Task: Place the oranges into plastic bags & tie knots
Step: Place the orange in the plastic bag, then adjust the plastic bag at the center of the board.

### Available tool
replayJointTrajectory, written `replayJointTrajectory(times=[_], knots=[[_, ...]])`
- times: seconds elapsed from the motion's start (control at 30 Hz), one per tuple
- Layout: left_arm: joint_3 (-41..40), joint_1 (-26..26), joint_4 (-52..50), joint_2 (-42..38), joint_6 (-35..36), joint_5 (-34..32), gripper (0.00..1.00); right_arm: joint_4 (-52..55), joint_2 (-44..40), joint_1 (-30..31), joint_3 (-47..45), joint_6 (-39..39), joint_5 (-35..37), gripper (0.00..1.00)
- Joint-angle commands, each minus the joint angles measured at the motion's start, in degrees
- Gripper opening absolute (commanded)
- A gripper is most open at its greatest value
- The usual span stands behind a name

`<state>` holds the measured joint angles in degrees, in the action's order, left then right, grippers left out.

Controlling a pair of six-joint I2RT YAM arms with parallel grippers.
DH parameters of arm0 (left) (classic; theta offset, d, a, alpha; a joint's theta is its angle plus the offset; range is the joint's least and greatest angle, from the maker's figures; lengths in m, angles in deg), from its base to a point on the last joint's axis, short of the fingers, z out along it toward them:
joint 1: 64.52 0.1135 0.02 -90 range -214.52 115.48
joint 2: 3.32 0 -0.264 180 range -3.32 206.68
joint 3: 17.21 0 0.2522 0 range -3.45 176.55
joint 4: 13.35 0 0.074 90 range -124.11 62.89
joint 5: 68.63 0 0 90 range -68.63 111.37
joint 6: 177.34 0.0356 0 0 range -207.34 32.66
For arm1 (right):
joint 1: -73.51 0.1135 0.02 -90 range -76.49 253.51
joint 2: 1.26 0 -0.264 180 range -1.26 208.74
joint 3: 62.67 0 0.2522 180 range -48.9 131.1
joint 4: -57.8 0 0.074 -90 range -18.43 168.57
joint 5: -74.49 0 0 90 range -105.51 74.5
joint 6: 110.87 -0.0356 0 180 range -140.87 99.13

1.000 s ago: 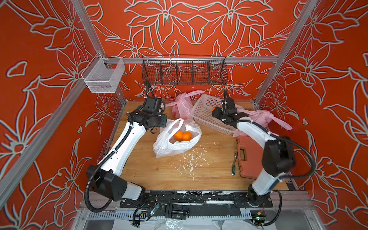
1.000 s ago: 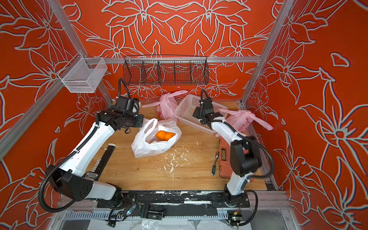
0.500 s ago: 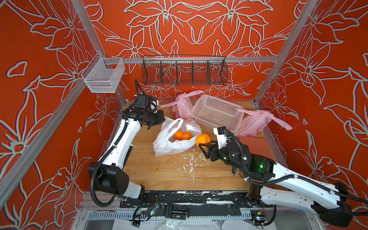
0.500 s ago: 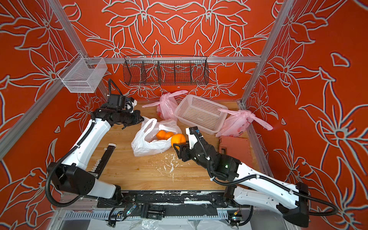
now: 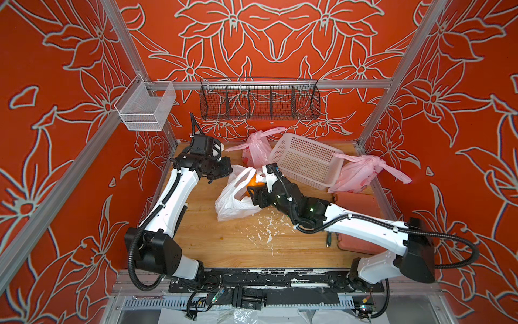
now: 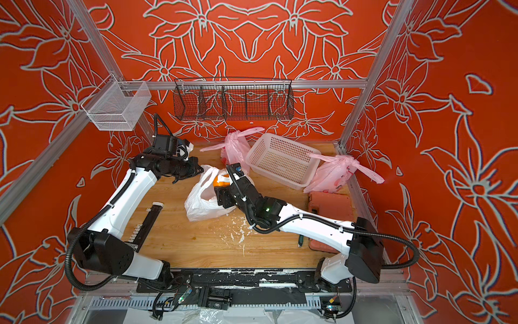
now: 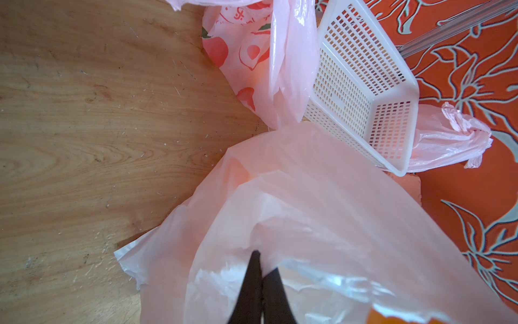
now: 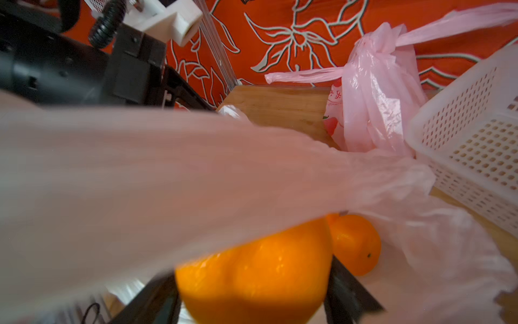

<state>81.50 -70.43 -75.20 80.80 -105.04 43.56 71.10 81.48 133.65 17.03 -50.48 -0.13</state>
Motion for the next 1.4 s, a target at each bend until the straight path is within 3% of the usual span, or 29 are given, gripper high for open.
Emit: replayJointTrajectory(times=[0.0,0.13,0.3,0.4,0.47,0.6,0.77,0.83,0.9,0.93,1.0,1.13,1.23,1.37], knots=[[0.0,0.7,0.6,-0.7,-0.2,0.6,0.00,-3.6,-4.0,1.8,-1.5,5.3,-5.8,0.85],[0.0,1.0,0.3,-0.6,0.1,1.3,0.00,0.4,-13.4,3.6,-6.8,11.2,-10.6,0.90],[-0.9,1.0,0.5,-1.1,0.2,1.2,0.00,7.4,-24.9,3.4,-11.6,18.9,-8.0,0.94],[-1.1,1.0,0.5,-1.1,0.2,1.3,0.00,10.4,-27.3,2.5,-12.0,27.9,-8.1,0.98],[-1.1,1.0,0.5,-1.2,0.1,1.4,0.00,9.8,-26.6,0.7,-11.6,31.3,-9.2,0.98],[-1.1,1.0,0.2,-1.5,0.2,1.4,0.00,9.3,-21.4,-7.9,-5.9,33.2,-21.2,0.98],[-1.6,1.0,0.4,-1.8,0.2,1.5,0.00,6.1,-13.0,-10.3,0.5,35.0,-26.7,0.96],[-1.5,1.0,0.4,-2.0,0.3,1.8,0.00,4.1,-10.2,-10.4,2.6,34.7,-26.8,0.90],[-1.1,1.1,0.3,-2.8,0.3,1.5,0.01,2.8,-8.0,-10.7,4.6,33.3,-25.5,0.72],[-1.0,1.1,0.2,-4.0,0.3,1.0,0.09,1.9,-7.6,-10.9,5.0,32.5,-25.2,0.61],[-1.4,1.3,1.1,-8.8,0.2,-1.6,0.41,0.9,-7.2,-11.3,5.7,29.8,-23.2,0.36],[-10.6,1.4,10.6,-23.9,0.9,-4.7,0.96,3.7,-6.2,-12.0,8.7,23.9,-18.4,0.11],[-18.8,0.7,17.4,-34.4,5.0,0.1,0.97,10.7,-4.4,-12.1,13.1,19.1,-14.7,0.04],[-30.5,-2.6,28.7,-45.9,11.0,5.3,0.97,13.9,-4.3,-12.2,14.4,16.5,-14.4,0.03]])
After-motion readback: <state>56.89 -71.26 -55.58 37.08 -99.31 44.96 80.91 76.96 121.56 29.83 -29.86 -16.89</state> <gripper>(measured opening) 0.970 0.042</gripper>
